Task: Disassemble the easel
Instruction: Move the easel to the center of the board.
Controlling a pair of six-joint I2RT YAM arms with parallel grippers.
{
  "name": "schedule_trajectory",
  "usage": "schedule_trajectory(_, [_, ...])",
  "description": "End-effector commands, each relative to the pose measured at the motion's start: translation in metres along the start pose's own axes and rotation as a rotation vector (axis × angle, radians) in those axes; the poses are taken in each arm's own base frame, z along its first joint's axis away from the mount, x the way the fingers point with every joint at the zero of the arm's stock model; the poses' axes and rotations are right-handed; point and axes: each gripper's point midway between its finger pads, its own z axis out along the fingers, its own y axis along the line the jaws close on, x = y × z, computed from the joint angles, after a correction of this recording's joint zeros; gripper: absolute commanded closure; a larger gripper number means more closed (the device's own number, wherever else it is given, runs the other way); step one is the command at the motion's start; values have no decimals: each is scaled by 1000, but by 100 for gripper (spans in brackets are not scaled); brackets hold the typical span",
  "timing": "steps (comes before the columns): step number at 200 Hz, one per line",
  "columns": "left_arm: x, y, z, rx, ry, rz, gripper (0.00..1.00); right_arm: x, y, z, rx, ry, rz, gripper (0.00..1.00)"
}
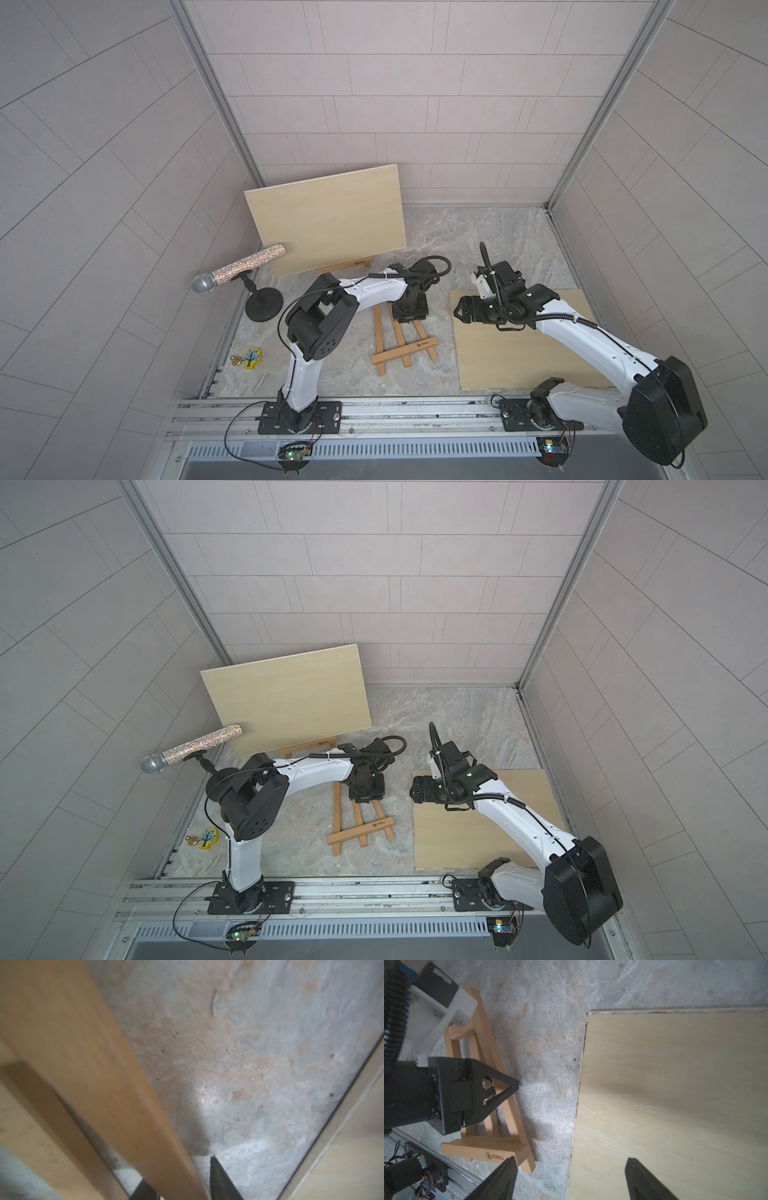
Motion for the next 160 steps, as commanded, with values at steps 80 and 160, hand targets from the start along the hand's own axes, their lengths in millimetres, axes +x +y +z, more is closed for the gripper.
schedule_trajectory(80, [33,121,-15,-195,59,-92,96,-7,10,3,-69,-5,3,15])
schedule_trajectory(160, [23,214,-38,-277,107,-152,99,-20,27,13,-135,-13,10,16])
